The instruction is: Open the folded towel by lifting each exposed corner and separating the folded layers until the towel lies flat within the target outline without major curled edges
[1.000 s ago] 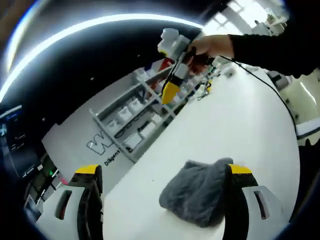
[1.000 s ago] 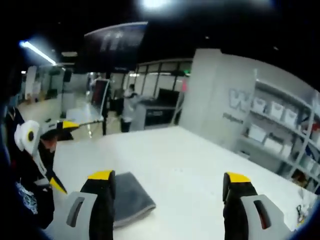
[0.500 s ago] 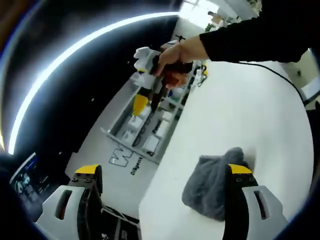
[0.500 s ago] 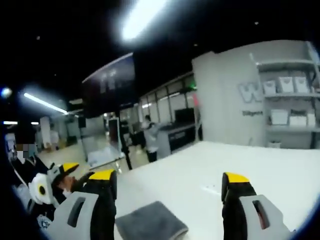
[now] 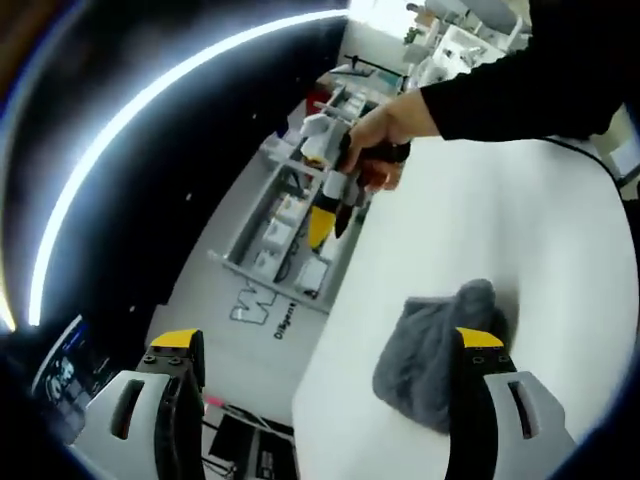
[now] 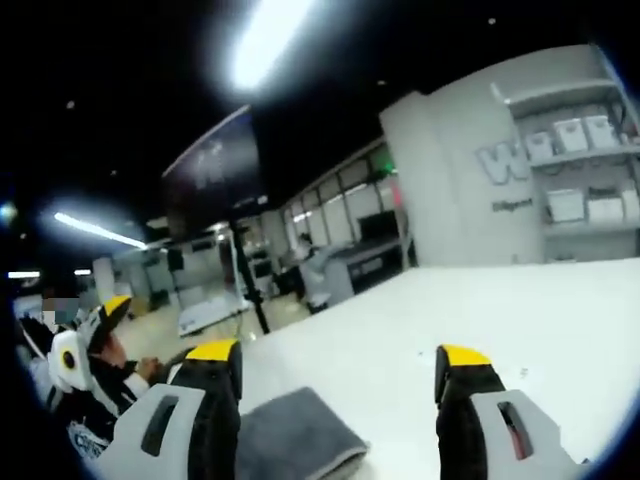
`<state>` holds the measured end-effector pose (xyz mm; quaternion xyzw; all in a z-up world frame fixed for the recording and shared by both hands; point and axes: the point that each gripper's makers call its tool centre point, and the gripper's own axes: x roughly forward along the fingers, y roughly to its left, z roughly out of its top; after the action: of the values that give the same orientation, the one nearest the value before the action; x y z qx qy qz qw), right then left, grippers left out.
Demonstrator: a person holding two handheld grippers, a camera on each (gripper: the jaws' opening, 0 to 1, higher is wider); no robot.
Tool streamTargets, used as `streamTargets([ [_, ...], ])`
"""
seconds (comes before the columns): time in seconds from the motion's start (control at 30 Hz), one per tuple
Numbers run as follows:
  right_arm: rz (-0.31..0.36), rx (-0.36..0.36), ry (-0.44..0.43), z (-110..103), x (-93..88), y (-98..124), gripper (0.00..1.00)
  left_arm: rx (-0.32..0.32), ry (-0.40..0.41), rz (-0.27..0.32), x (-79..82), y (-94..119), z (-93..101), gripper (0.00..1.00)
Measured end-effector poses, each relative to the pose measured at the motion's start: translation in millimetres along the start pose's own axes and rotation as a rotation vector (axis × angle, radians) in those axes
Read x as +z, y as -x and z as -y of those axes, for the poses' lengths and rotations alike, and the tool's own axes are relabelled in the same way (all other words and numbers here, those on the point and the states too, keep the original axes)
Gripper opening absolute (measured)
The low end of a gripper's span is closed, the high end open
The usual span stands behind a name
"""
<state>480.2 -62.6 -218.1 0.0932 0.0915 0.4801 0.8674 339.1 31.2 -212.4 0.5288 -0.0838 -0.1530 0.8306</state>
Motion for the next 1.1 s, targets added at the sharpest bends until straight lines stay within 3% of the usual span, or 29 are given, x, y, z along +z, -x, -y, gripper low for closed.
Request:
streamTargets([
  [0.1,0.002,-0.008,-0.020,-6.2,-1.1,-0.9,0.73,0.005,-0.013,-0.022,-2.9,-2.9,3.5,1.00],
  [0.23,-0.048,-0.044,-0.028,-2.9,-17.9,-5.2,0.75,-0.020,-0.017,-0.020,4.1,-5.2,18.3,1.00],
  [0.27,-0.052,-0.038,-0.046,36.3,0.1,-12.4,0.75,-0.026,-0.022,-0.015,7.2,-6.2,23.2,1.00],
  [0.5,-0.098,-0.011,-0.188,60.6,-27.6,-10.6,0.74,-0.030,-0.046,-0.034,7.6,-15.7,30.6,1.00],
  [0.6,-0.112,-0.011,-0.230,74.8,-34.7,-10.4,0.73,-0.024,-0.052,-0.026,15.0,-14.3,35.2,1.00],
  [0.7,-0.124,-0.005,-0.240,76.3,-36.5,-10.8,0.73,-0.043,-0.065,-0.032,17.2,-16.4,47.5,1.00],
  [0.93,-0.167,-0.010,-0.157,65.5,-39.2,-6.4,0.73,-0.051,-0.068,-0.034,16.2,-28.6,69.6,1.00],
  [1.1,-0.175,-0.010,-0.180,72.0,-46.2,-7.9,0.71,-0.089,-0.119,-0.044,12.6,-38.4,95.1,1.00],
])
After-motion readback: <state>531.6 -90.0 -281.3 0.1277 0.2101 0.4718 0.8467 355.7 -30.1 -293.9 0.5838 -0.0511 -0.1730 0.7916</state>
